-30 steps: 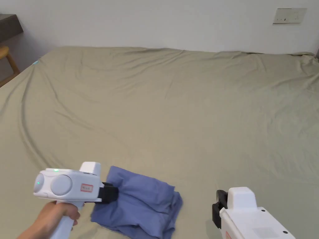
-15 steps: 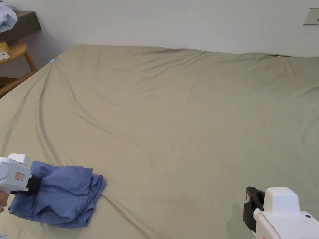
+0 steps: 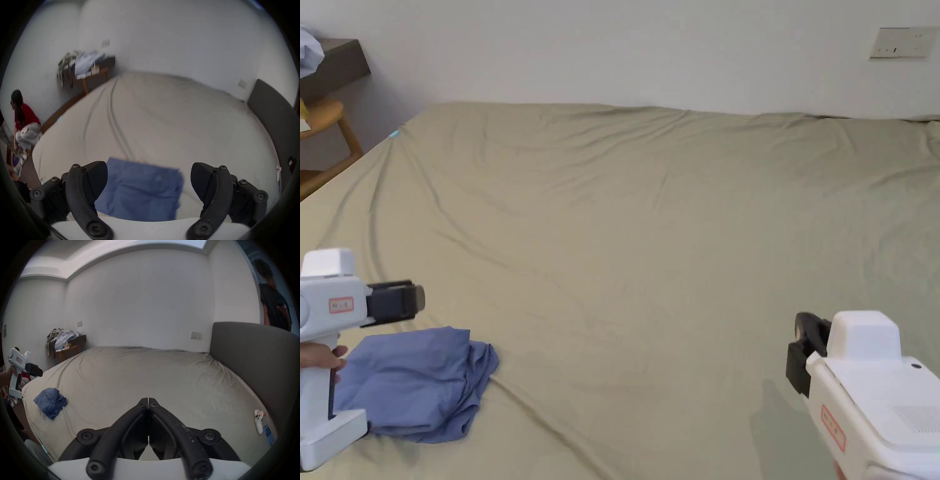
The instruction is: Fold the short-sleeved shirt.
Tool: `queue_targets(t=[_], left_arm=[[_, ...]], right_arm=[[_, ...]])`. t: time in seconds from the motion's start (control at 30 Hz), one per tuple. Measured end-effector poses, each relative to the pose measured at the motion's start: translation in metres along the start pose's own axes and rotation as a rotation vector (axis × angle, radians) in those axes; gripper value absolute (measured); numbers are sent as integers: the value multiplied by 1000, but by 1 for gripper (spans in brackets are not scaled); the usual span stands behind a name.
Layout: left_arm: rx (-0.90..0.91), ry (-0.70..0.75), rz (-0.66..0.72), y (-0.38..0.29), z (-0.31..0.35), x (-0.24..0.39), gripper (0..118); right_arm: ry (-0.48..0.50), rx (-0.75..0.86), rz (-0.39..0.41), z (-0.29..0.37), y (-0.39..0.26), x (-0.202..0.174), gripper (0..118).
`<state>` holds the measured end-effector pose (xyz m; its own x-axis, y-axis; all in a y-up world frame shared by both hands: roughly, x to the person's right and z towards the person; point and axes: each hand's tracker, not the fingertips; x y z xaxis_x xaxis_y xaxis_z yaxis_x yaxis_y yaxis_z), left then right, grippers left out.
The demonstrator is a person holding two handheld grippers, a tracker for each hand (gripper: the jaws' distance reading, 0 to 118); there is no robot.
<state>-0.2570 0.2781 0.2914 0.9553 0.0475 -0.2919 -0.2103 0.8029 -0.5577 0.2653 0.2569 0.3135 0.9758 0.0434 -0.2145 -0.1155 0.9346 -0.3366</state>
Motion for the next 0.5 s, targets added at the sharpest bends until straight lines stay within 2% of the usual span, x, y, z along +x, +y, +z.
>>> queue_targets(t=[0.33,0.5], left_arm=[[493,-120,-28,11,161,148,107],[657,-138,-75,-12,189,208,108]], right_arm=[[-78,248,-10,69,56,52,2],[-139,310,16,92,68,72,2]])
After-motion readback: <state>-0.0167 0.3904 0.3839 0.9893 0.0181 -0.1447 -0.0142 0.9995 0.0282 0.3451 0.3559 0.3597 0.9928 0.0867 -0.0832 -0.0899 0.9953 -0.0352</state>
